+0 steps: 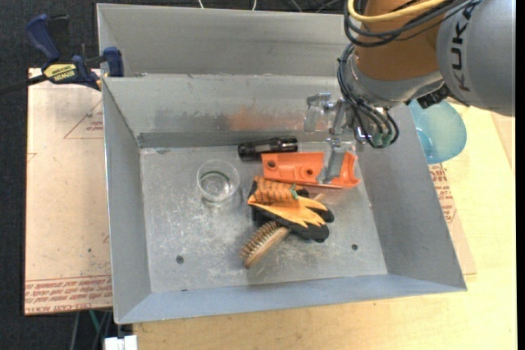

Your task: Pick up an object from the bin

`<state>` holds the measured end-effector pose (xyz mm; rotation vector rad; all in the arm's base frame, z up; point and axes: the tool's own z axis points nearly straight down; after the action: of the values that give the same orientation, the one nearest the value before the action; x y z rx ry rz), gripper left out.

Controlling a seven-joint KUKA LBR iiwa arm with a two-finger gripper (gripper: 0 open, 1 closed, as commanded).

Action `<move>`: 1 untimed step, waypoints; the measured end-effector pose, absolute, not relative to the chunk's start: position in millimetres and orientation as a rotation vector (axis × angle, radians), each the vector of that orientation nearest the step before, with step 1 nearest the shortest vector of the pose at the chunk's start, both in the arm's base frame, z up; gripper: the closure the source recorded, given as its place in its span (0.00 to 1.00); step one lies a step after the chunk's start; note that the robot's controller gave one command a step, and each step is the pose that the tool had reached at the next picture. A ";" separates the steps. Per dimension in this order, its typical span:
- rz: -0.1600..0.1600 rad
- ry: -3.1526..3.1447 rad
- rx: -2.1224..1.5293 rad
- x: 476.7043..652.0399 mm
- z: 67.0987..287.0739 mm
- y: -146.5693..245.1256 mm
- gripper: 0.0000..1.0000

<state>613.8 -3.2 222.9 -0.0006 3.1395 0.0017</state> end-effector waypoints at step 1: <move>0.003 3.122 -0.320 583.9 89.3 -9.1 0.00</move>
Offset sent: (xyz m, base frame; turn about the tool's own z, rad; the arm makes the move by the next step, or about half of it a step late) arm -0.0359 0.0015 -0.1529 -0.2128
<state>583.9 -9.1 89.3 -0.3202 3.1221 0.0026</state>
